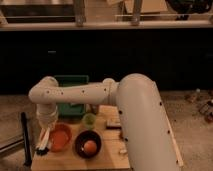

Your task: Place brush in red bowl

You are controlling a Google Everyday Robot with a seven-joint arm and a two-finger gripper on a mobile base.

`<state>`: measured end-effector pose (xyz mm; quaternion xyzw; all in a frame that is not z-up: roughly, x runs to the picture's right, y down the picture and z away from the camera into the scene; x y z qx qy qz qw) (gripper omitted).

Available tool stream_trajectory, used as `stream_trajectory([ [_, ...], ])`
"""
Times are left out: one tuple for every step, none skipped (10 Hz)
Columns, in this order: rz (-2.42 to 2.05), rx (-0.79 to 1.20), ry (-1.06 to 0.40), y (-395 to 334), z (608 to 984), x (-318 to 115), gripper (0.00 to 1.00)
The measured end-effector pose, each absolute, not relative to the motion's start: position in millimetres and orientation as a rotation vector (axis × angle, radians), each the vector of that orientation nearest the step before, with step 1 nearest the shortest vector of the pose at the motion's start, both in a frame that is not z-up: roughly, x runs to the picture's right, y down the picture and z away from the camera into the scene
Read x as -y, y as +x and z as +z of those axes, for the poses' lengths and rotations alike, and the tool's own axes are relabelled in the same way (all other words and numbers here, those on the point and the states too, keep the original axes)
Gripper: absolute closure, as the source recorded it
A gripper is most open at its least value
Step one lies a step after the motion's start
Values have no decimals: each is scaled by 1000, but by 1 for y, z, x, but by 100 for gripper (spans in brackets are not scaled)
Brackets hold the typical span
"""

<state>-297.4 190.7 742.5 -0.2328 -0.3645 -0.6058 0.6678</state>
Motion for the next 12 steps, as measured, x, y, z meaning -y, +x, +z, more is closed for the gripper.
stream_trajectory([
  [-1365,824,-529,-296,744,-191,58],
  [-1367,828,-537,-295,745,-193,49],
  [-1368,832,-544,-293,747,-195,38],
  [-1367,837,-549,-291,749,-196,28],
  [-1368,842,-556,-289,751,-198,21],
  [-1368,844,-559,-289,753,-199,20],
  [-1369,844,-566,-287,754,-200,20],
  [-1369,843,-570,-286,755,-200,20],
  [-1369,844,-575,-285,756,-201,20],
  [-1368,845,-577,-284,757,-201,20],
  [-1366,844,-578,-282,758,-201,20],
  [-1364,844,-574,-281,758,-200,20],
])
